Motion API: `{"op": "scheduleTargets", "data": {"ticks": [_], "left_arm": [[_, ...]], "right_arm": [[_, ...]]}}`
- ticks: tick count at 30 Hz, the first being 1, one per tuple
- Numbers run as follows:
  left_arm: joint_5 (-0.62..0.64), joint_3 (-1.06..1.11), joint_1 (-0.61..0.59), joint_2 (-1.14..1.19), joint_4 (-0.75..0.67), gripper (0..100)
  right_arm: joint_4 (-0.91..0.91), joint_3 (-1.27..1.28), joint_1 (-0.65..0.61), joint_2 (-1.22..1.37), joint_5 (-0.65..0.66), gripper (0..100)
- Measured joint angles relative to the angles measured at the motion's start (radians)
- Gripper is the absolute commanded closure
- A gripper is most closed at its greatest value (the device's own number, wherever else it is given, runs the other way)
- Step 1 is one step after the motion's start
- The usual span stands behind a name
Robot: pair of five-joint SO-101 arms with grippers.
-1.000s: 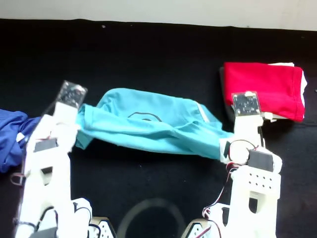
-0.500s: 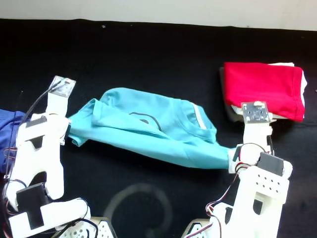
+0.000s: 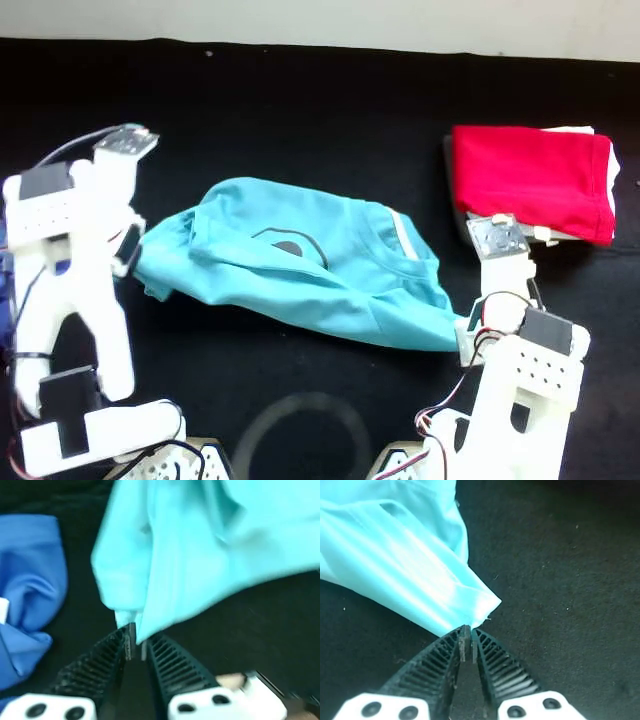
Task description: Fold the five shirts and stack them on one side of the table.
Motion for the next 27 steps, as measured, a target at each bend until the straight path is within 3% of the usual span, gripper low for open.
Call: {"op": "scheduleTargets", "data": {"ticks": [3, 7, 11, 18, 27], "left_arm": [[0.075, -0.031, 0.091, 0.002, 0.041, 82], [0.14, -0.025, 0.17, 0.002, -0.008, 82], [0.178, 0.034, 0.186, 0.002, -0.11, 82], [0.242, 0.18, 0.193, 0.012, -0.427, 82], [0.258, 0.129, 0.195, 0.239, -0.474, 82]], "right_arm": [[0.0, 0.031, -0.002, 0.0, 0.0, 99.1], [0.0, 0.061, -0.026, 0.0, 0.0, 99.1], [0.0, 0.064, -0.032, 0.0, 0.0, 99.1], [-0.018, 0.068, -0.032, 0.0, 0.0, 99.1], [-0.02, 0.068, -0.032, 0.0, 0.0, 99.1]]}}
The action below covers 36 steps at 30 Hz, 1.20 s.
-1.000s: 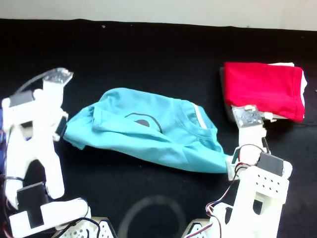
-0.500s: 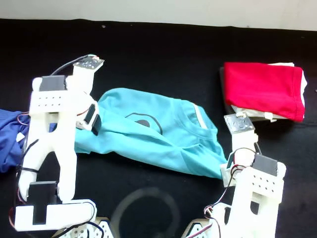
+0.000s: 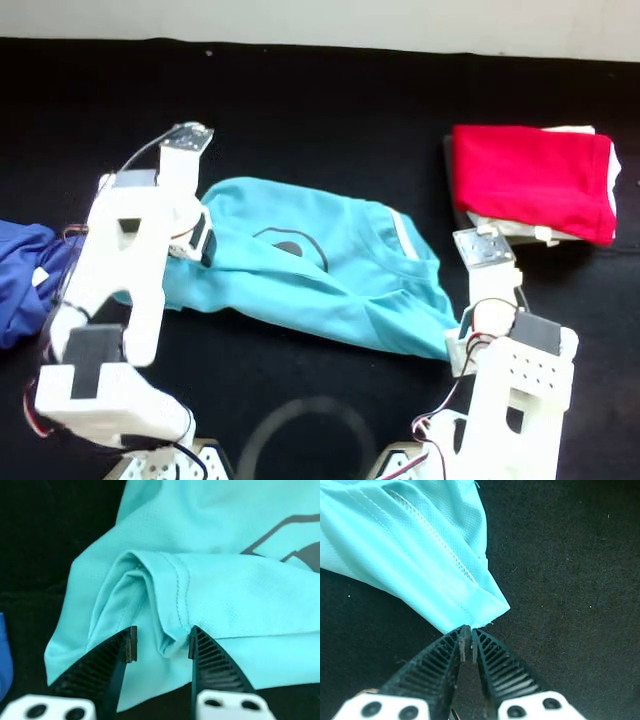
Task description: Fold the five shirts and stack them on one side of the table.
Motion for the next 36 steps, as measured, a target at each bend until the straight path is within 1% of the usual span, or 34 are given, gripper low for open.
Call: {"op": "scheduleTargets", "data": {"ticks": [4, 10, 16, 24, 26, 29, 36], "left_arm": [[0.035, -0.057, 0.025, 0.034, 0.009, 82], [0.037, -0.075, 0.077, 0.04, 0.035, 83], [0.037, -0.075, 0.091, 0.04, 0.035, 100], [0.037, -0.075, 0.091, 0.04, 0.038, 98], [0.037, -0.083, 0.091, 0.04, 0.051, 98], [0.037, -0.118, 0.092, 0.04, 0.126, 98], [0.037, -0.132, 0.117, 0.04, 0.439, 99]], "right_arm": [[0.0, 0.0, 0.0, 0.0, 0.0, 99.1], [0.0, 0.0, 0.0, 0.0, 0.0, 99.1], [-0.005, 0.0, 0.0, 0.0, 0.0, 99.1], [-0.043, 0.003, 0.0, 0.0, 0.0, 99.1], [-0.066, 0.003, 0.0, 0.0, -0.02, 99.1], [-0.089, 0.003, 0.0, 0.0, -0.046, 99.1], [-0.095, 0.003, 0.0, 0.0, -0.054, 99.1]]}}
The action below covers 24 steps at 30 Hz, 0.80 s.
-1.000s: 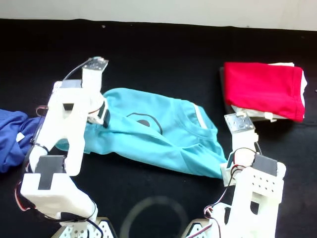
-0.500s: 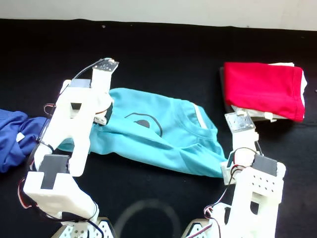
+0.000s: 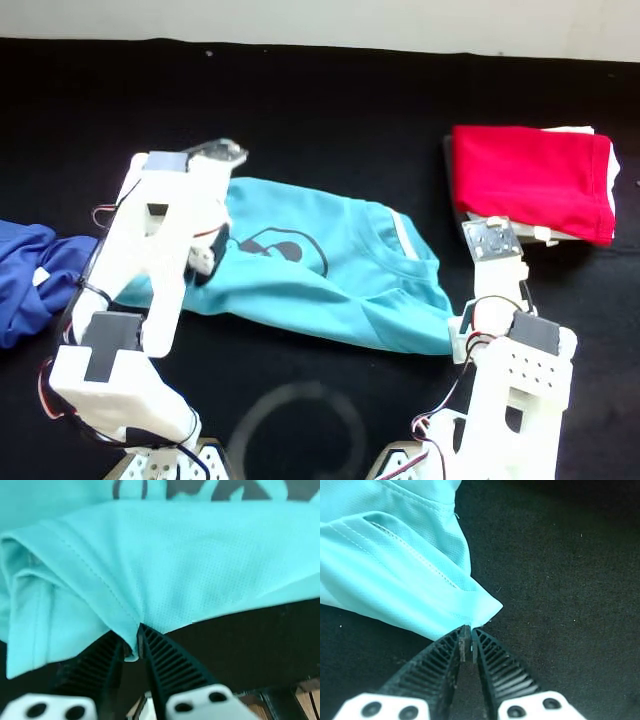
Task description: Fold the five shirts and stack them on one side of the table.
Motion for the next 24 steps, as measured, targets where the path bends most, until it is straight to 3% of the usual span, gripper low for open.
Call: {"op": "scheduleTargets", "data": {"ticks": [5, 10, 12, 24], "left_arm": [[-0.02, 0.0, 0.0, 0.0, 0.124, 98], [-0.058, 0.077, 0.0, 0.0, 0.141, 84], [-0.087, 0.143, 0.0, 0.0, 0.133, 84], [-0.149, 0.617, -0.104, -0.367, -0.344, 85]], "right_arm": [[0.0, 0.0, 0.0, 0.0, 0.0, 99.1], [0.0, 0.0, 0.0, 0.0, 0.0, 99.1], [0.0, 0.0, 0.0, 0.0, 0.0, 99.1], [0.0, 0.0, 0.0, 0.0, -0.003, 99.1]]}}
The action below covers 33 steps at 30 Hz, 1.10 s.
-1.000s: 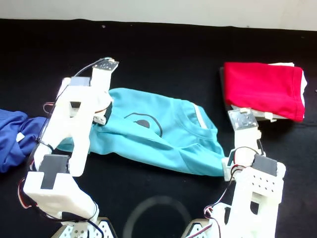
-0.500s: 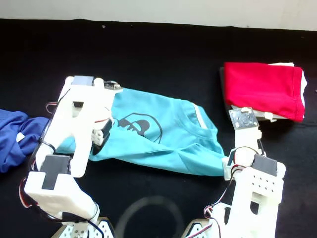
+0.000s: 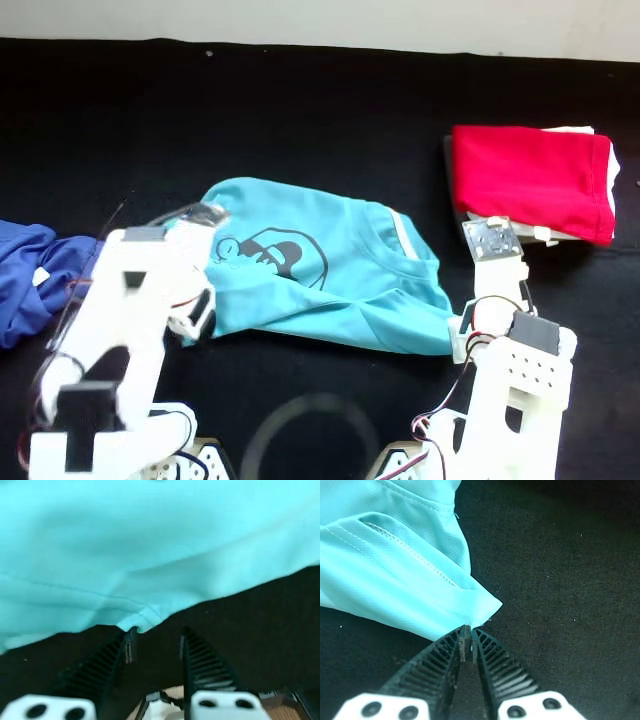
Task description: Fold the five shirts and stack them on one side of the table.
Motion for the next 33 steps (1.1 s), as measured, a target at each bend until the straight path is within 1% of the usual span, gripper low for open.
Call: {"op": "scheduleTargets", "data": {"ticks": [3, 5, 11, 17, 18, 19, 21, 22, 27, 30, 33], "left_arm": [[0.0, 0.018, -0.046, -0.02, -0.091, 85], [0.0, 0.031, -0.049, -0.02, -0.114, 85], [0.0, 0.017, -0.055, 0.087, -0.146, 85], [0.0, -0.037, -0.052, 0.163, -0.146, 85], [0.0, -0.037, -0.052, 0.163, -0.146, 87], [0.0, -0.037, -0.046, 0.163, -0.144, 91], [0.0, -0.04, -0.029, 0.163, -0.135, 100], [0.0, -0.04, -0.012, 0.163, -0.13, 98], [0.002, -0.086, 0.003, 0.175, -0.103, 99], [0.005, -0.153, 0.003, 0.178, -0.035, 99], [0.041, -0.272, 0.002, 0.178, 0.06, 99]], "right_arm": [[0.0, 0.0, 0.0, 0.0, 0.0, 99.1], [0.0, 0.0, 0.0, 0.0, 0.0, 99.1], [0.0, 0.0, 0.0, 0.0, 0.0, 99.1], [0.0, 0.0, 0.0, 0.0, 0.0, 99.1], [0.0, 0.0, 0.0, 0.0, 0.0, 99.1], [0.0, 0.0, 0.0, 0.0, 0.0, 99.1], [0.0, 0.0, 0.0, 0.0, 0.0, 99.1], [0.0, 0.0, 0.0, 0.0, -0.003, 99.1], [-0.068, 0.006, 0.0, 0.0, -0.104, 99.1], [-0.133, 0.009, -0.002, 0.0, -0.158, 99.1], [-0.192, 0.009, -0.02, 0.0, -0.17, 99.1]]}}
